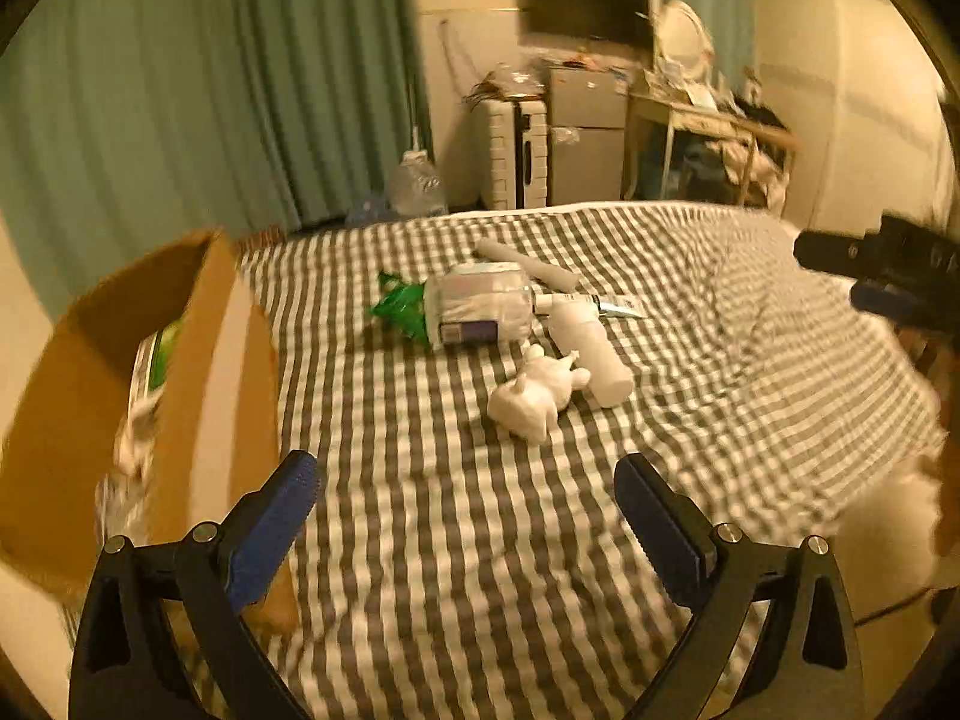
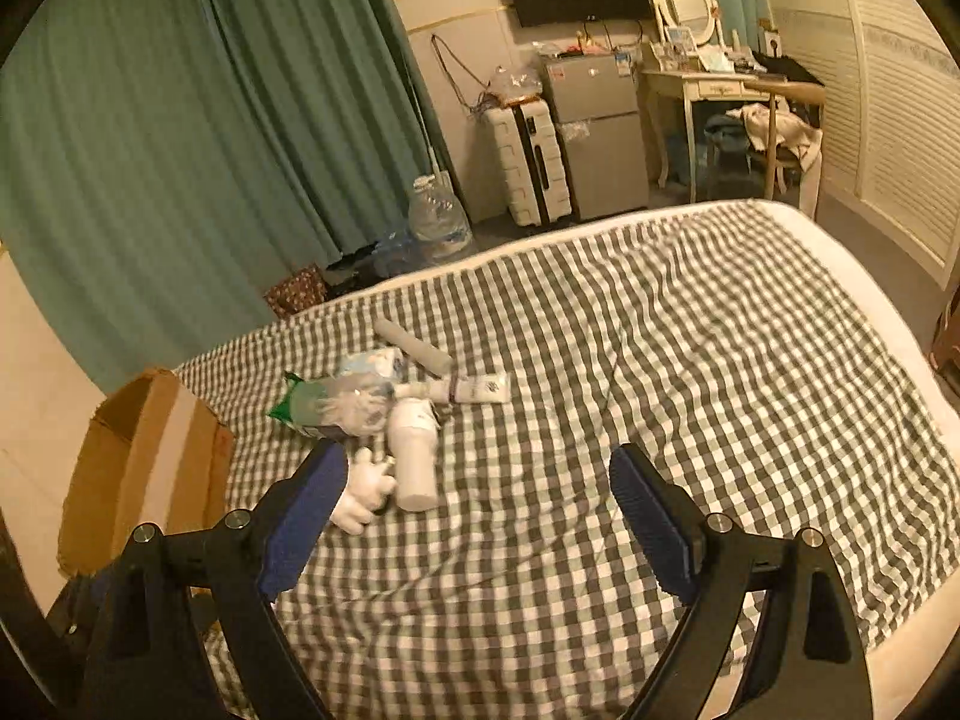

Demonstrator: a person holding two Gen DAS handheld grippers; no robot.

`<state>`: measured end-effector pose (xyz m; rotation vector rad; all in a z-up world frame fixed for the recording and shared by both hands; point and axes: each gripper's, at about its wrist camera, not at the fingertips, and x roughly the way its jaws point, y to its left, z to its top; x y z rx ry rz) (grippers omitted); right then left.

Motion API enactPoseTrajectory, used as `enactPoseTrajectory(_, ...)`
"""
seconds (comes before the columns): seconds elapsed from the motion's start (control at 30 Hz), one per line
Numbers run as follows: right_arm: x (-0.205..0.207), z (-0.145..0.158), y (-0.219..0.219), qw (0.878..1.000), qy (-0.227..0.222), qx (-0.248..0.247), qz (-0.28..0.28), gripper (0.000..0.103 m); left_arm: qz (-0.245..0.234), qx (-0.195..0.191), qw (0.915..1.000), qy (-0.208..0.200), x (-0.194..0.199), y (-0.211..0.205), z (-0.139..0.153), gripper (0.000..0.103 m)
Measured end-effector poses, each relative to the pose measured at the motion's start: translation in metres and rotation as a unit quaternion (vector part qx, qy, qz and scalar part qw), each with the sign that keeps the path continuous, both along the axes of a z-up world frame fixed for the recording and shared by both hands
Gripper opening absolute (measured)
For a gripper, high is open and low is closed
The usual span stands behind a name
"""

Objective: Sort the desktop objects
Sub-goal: 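Grasp the white figurine with the left gripper while the right grasps the white hair dryer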

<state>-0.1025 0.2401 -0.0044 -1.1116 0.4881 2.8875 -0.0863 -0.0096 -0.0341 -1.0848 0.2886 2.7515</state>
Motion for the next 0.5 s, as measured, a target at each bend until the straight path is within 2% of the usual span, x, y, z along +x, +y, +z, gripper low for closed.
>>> enactPoseTrajectory(0.07,-0.006,-0.013,0.007,1.0,-0.002,-0.014,-0.004,0.089,-0.013,-0.026,0.9996,0.002,-0.015,0.014,-0.011,0.101)
enactPoseTrajectory(0.13,-0.01,-0.029,0.01,0.999,-0.005,-0.032,0.004,0.089,-0.024,-0.036,0.9991,-0.004,-0.03,0.026,-0.022,0.101)
enactPoseTrajectory(0.23,-0.026,-0.05,0.01,0.999,-0.028,-0.026,0.015,0.089,-0.032,-0.045,0.9984,-0.011,-0.048,0.037,-0.038,0.101)
enactPoseTrajectory(0.37,-0.037,-0.06,0.006,0.999,-0.032,-0.031,0.03,0.089,-0.039,-0.054,0.9973,-0.033,-0.077,0.045,-0.065,0.101)
enactPoseTrajectory(0.43,-0.04,-0.064,0.004,0.998,-0.031,-0.033,0.042,0.089,-0.047,-0.038,0.997,-0.049,-0.088,0.044,-0.073,0.098)
enactPoseTrajectory(0.5,-0.047,-0.071,0.002,0.997,-0.042,-0.034,0.047,0.089,-0.065,-0.006,0.9942,-0.085,-0.103,0.041,-0.079,0.088)
